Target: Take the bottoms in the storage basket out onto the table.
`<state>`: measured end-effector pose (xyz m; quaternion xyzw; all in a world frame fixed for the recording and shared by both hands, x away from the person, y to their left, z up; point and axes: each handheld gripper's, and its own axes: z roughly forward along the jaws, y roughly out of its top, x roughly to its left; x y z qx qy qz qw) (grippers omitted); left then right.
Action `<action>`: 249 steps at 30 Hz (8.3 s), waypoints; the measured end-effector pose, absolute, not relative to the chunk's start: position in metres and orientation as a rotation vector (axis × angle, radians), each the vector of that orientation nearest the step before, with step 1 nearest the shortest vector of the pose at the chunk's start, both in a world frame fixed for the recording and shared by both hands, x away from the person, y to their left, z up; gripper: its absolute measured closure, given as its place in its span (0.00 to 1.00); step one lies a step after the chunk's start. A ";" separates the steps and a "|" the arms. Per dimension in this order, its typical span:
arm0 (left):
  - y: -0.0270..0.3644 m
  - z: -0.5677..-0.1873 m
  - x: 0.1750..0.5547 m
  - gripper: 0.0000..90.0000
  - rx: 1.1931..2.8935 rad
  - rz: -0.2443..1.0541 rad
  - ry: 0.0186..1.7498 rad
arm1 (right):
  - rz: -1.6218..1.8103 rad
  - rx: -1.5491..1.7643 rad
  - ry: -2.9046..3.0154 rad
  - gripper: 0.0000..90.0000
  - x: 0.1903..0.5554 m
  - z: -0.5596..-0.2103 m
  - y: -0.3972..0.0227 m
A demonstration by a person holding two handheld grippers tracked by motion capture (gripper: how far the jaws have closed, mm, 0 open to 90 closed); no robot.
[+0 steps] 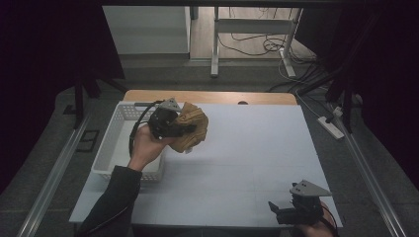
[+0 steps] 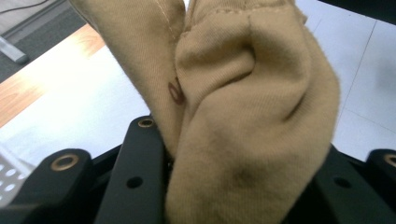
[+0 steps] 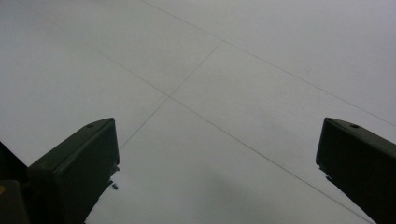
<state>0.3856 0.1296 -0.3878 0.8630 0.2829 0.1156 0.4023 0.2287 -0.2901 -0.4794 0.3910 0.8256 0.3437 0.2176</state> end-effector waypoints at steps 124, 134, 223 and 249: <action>0.049 -0.476 0.445 0.05 2.279 0.208 0.978 | 0.950 1.068 2.296 0.00 0.229 -0.480 -0.289; 0.053 -0.464 0.440 0.02 2.275 0.203 0.918 | 0.949 1.067 2.298 0.00 0.229 -0.480 -0.289; 0.111 -0.448 0.379 0.00 2.170 0.170 0.768 | 0.976 1.078 2.300 0.00 0.229 -0.479 -0.292; 0.123 -0.446 0.361 0.00 2.151 0.147 0.773 | 0.974 1.068 2.305 0.00 0.228 -0.479 -0.291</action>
